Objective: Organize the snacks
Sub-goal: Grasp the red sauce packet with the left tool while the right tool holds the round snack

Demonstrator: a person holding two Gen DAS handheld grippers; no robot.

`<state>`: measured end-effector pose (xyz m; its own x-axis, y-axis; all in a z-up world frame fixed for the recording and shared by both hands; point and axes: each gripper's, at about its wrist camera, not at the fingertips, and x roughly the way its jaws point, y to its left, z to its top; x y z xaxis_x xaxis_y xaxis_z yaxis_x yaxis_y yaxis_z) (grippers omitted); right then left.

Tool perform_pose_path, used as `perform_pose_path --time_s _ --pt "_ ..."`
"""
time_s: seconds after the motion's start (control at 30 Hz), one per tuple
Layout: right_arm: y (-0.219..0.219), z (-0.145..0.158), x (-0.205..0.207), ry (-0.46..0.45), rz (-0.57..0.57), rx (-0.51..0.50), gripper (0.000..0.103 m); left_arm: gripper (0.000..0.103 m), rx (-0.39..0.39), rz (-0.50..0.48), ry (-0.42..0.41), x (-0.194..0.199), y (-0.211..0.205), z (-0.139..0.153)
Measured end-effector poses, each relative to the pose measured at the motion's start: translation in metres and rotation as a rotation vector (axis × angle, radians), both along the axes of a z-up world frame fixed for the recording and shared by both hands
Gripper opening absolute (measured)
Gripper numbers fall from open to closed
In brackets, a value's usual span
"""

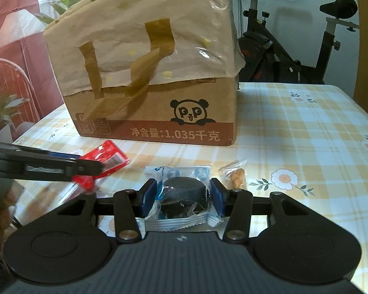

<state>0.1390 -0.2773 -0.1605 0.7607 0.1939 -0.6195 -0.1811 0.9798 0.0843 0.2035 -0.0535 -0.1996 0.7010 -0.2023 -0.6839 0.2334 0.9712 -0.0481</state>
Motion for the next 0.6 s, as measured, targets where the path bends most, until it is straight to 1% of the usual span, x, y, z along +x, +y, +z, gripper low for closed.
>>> perform_pose_path --time_s 0.1,0.23,0.37,0.4,0.43,0.5,0.6 --pt "0.003 0.0 0.0 0.003 0.035 0.001 0.05 0.038 -0.006 0.012 -0.018 -0.008 0.012 0.006" --pt "0.011 -0.002 -0.001 0.008 0.072 -0.033 0.05 0.038 -0.013 0.025 -0.004 -0.011 0.014 0.005" --pt "0.015 -0.003 -0.003 0.004 0.082 -0.051 0.05 0.04 -0.001 0.03 0.001 -0.013 0.018 0.005" --pt "0.015 -0.003 -0.003 0.005 0.082 -0.05 0.05 0.043 -0.004 0.03 0.008 -0.013 0.018 0.004" --pt "0.014 -0.003 -0.002 0.006 0.082 -0.047 0.05 0.049 -0.009 0.03 0.015 -0.013 0.019 0.003" --pt "0.014 -0.003 -0.002 0.007 0.081 -0.044 0.05 0.055 -0.011 0.031 0.013 -0.015 0.021 0.002" --pt "0.014 -0.003 -0.002 0.007 0.081 -0.043 0.05 0.057 0.0 0.025 0.007 -0.017 0.02 0.002"
